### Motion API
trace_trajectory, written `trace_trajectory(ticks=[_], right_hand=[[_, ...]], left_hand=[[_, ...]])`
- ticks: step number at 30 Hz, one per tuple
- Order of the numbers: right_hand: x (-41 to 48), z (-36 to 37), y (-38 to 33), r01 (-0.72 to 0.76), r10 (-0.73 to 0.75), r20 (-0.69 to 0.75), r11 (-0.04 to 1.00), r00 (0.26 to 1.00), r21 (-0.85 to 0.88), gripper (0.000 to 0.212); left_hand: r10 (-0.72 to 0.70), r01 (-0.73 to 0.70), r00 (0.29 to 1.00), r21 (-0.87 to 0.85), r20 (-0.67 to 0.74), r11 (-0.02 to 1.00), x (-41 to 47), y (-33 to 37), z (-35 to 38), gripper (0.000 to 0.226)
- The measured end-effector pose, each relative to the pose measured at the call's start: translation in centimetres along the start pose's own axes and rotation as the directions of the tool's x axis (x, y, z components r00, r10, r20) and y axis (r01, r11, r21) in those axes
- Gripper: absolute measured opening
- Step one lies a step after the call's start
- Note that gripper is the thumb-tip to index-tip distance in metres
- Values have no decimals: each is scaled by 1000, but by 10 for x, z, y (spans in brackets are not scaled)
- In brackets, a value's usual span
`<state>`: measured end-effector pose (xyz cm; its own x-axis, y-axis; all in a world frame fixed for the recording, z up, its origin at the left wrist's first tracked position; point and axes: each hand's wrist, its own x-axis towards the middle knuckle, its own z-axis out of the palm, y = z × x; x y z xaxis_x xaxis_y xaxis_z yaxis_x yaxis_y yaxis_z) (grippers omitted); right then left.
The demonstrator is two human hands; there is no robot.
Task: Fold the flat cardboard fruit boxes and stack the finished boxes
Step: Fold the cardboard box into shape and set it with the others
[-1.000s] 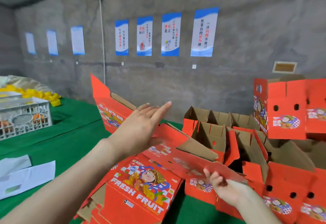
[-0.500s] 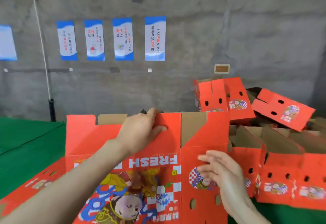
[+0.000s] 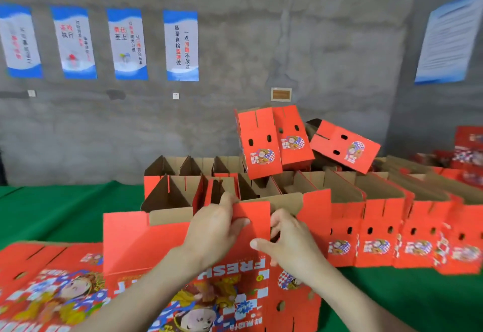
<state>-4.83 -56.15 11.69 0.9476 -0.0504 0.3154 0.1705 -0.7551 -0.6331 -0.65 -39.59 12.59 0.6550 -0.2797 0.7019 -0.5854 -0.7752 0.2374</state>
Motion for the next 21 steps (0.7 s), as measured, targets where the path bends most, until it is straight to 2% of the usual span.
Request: trace_trajectory(ticks=[2, 4, 6, 8, 10, 12, 13, 15, 17, 19, 21], right_hand=[[-2, 0, 9, -23, 24, 33, 1000, 999, -9, 37], [-3, 1, 18, -53, 51, 23, 997, 998, 61, 37], [-5, 2, 25, -42, 45, -47, 997, 998, 58, 36], [-6, 1, 32, -21, 18, -116, 1000, 993, -18, 40], [-4, -4, 39, -40, 33, -140, 998, 990, -49, 43], [-2, -12, 49, -68, 54, -128, 992, 990, -104, 31], [-1, -17, 54, -89, 74, -118, 988, 990, -125, 38], [0, -27, 64, -100, 86, -101, 985, 991, -144, 47], [0, -40, 69, -79, 70, -72, 989, 995, -124, 36], [1, -53, 75, -35, 31, -52, 996, 998, -76, 23], [0, -67, 78, 0, -1, -44, 999, 999, -34, 23]], left_hand=[[17, -16, 999, -28, 35, 999, -1, 9, 7, 34], [12, -9, 997, -51, 71, 999, 0, 17, 13, 32], [14, -10, 995, -37, 98, 999, 2, 22, 14, 36], [61, -57, 992, -36, 111, 998, 0, 22, 10, 51], [165, -159, 982, -75, 91, 985, -5, 20, -4, 64], [263, -263, 965, -13, 14, 965, -9, 11, -20, 62], [263, -262, 964, 21, -45, 965, -11, 2, -25, 60], [140, -143, 983, -16, -117, 990, -12, -19, -34, 51], [-113, 94, 989, -191, -90, 977, -14, -39, -37, 38], [-364, 331, 932, -404, -5, 853, -19, -61, -31, 36], [-500, 485, 854, -561, 141, 671, -28, -71, -26, 52]])
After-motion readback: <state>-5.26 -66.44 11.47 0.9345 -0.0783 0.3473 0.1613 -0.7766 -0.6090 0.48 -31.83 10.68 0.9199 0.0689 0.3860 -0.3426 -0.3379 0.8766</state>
